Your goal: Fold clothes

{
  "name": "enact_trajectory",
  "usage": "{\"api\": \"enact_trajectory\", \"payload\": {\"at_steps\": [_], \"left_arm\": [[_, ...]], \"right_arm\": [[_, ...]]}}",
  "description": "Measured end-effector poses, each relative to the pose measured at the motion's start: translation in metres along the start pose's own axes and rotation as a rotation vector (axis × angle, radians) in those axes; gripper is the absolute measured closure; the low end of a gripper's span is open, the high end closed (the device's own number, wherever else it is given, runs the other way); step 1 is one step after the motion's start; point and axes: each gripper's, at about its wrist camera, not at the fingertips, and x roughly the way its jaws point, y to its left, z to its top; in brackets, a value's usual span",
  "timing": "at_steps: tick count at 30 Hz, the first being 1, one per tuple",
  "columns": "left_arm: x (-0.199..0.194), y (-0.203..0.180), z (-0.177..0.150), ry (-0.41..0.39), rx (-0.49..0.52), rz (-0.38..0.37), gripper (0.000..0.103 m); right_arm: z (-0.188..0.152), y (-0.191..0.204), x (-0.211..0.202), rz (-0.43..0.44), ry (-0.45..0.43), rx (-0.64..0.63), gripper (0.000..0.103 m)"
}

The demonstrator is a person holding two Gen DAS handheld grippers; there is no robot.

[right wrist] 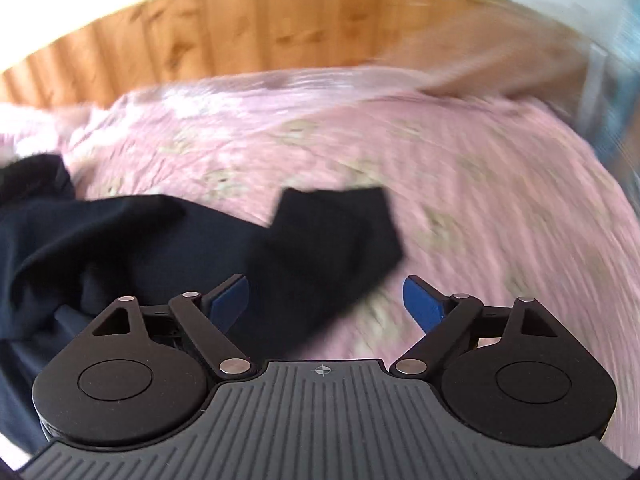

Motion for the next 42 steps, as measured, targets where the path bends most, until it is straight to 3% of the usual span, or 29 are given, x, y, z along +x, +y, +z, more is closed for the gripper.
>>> {"api": "enact_trajectory", "payload": {"at_steps": [3,8,9,10,11,12,13,14,15,16,19,21,22,24,27,29,30,32,35,37,39,41,42], "left_arm": [[0.045,-0.034,0.032,0.019,0.104,0.022,0.013],[0.119,-0.074,0.048,0.110,0.230,0.003,0.013],[0.132,-0.082,0.047,0.133,0.262,-0.002,0.013],[0.143,-0.089,0.044,0.162,0.296,-0.014,0.014],[0.154,-0.096,0.041,0.193,0.329,-0.028,0.030],[0.165,-0.103,0.037,0.224,0.363,-0.043,0.053],[0.168,-0.102,0.036,0.238,0.345,-0.055,0.096],[0.169,-0.099,0.036,0.247,0.315,-0.066,0.100],[0.170,-0.096,0.035,0.257,0.284,-0.077,0.100],[0.157,-0.087,0.045,0.214,0.209,-0.092,0.100],[0.073,-0.004,0.069,-0.014,-0.269,-0.185,0.100],[0.001,0.053,0.061,-0.185,-0.511,-0.183,0.100],[-0.027,0.079,0.050,-0.231,-0.619,-0.171,0.100],[-0.024,0.096,0.023,-0.179,-0.708,-0.156,0.100],[-0.010,0.116,-0.017,-0.080,-0.820,-0.133,0.100],[0.016,0.110,-0.039,0.005,-0.822,-0.128,0.100],[0.030,0.106,-0.050,0.049,-0.819,-0.126,0.100],[0.049,0.099,-0.067,0.116,-0.818,-0.119,0.100],[0.040,0.089,-0.077,0.127,-0.764,-0.124,0.100],[0.030,0.089,-0.077,0.122,-0.722,-0.104,0.100],[0.024,0.088,-0.075,0.130,-0.666,-0.078,0.099],[0.017,0.076,-0.063,0.144,-0.522,0.001,0.098],[0.014,0.069,-0.056,0.151,-0.445,0.043,0.089]], "right_arm": [[0.017,0.018,0.036,0.009,0.036,-0.046,0.015],[0.030,0.031,0.092,-0.015,0.105,-0.046,0.015],[0.032,0.033,0.103,-0.022,0.118,-0.045,0.017],[0.032,0.032,0.111,-0.037,0.131,-0.041,0.027],[0.030,0.029,0.118,-0.042,0.149,-0.026,0.039],[0.028,0.025,0.124,-0.033,0.163,0.000,0.058],[0.027,0.021,0.123,-0.022,0.152,0.025,0.079],[0.025,0.017,0.121,-0.013,0.139,0.048,0.097],[0.026,0.010,0.114,-0.019,0.118,0.063,0.101],[0.026,0.003,0.106,-0.027,0.093,0.079,0.101],[0.034,-0.048,0.049,-0.113,-0.062,0.171,0.102],[0.040,-0.093,-0.003,-0.194,-0.186,0.263,0.102],[0.041,-0.116,-0.028,-0.251,-0.238,0.306,0.102],[0.039,-0.161,-0.054,-0.296,-0.271,0.404,0.102],[0.027,-0.203,-0.028,-0.251,-0.221,0.535,0.099],[0.012,-0.217,0.015,-0.225,-0.100,0.646,0.092],[0.002,-0.223,0.036,-0.217,-0.040,0.702,0.080],[-0.023,-0.229,0.059,-0.237,0.032,0.783,0.077],[-0.049,-0.232,0.059,-0.235,0.055,0.866,0.076],[-0.058,-0.231,0.054,-0.248,0.057,0.852,0.060],[-0.059,-0.230,0.045,-0.285,0.036,0.805,0.056],[-0.050,-0.227,0.036,-0.311,-0.005,0.737,0.050],[-0.040,-0.224,0.037,-0.296,-0.016,0.704,0.043]]}}
